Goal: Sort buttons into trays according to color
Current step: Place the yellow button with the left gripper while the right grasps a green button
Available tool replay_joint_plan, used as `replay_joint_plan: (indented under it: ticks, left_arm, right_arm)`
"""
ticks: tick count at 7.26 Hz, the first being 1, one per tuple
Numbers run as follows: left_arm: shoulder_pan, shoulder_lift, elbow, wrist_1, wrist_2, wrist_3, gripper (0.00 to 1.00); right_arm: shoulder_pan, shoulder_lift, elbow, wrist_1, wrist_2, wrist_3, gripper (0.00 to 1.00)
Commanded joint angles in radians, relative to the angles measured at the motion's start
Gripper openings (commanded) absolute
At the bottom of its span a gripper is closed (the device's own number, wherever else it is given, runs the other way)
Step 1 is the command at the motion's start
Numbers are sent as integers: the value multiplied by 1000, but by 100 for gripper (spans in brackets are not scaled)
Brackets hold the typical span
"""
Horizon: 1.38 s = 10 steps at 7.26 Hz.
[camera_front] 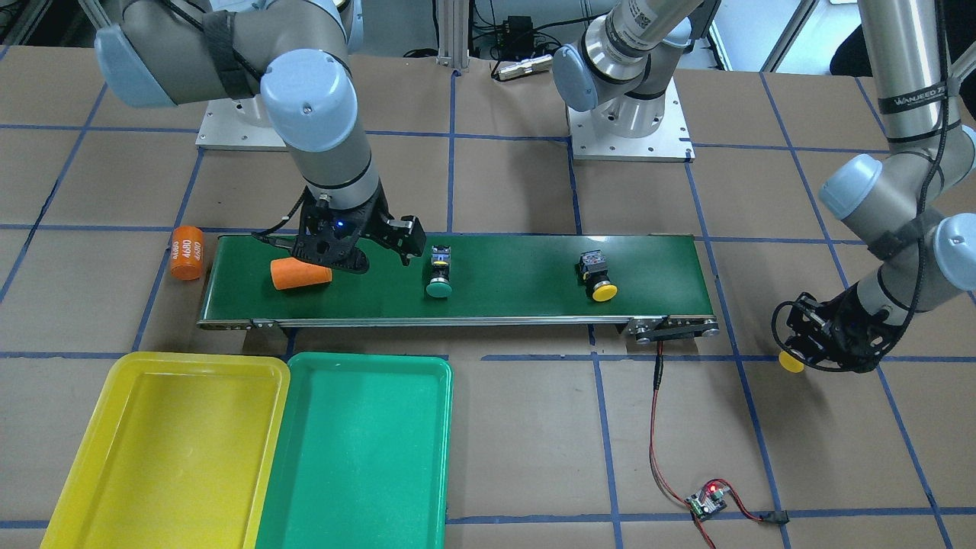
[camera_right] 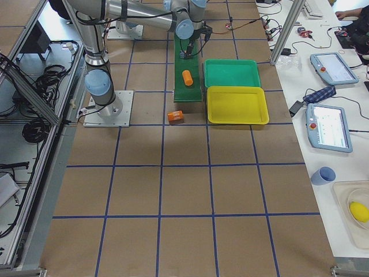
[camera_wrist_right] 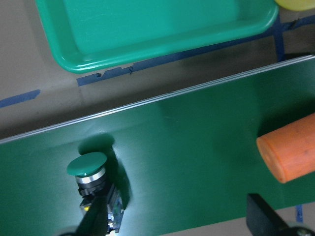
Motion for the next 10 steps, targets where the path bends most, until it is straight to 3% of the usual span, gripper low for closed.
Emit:
replay_joint_plan:
  ticks: [1, 2, 3, 5, 6, 7, 8, 9, 10]
  left_arm:
    - [-81, 127, -25, -164, -30, -93, 0]
    - [-108, 175, -29, -218, -41, -332, 0]
    - [-128, 210, -47, -269, -137, -545, 0]
    - [-198, 247, -74, -272, -133, -998, 0]
    - [-256, 260, -90, -276, -121, -1263, 0]
    - [-310, 275, -144, -265, -78, -1534, 0]
    - [-332, 292, -207, -254, -73, -1543, 0]
    - [-333, 304, -247, -234, -81, -1554, 0]
    - [-342, 318, -259, -234, -84, -1555, 0]
  right_arm:
    - [69, 64, -1, -53, -8, 70, 100]
    - [73, 67, 0, -50, -3, 75, 100]
    - [73, 76, 0, -45, -2, 75, 100]
    - [76, 112, 2, -44, -6, 73, 100]
    - [74, 116, 2, -42, -15, 72, 89]
    - [74, 116, 21, -38, -22, 72, 58]
    - [73, 116, 34, -39, -22, 73, 24]
    - [73, 113, 29, -39, -22, 72, 1]
    - [65, 104, 28, -35, -23, 66, 0]
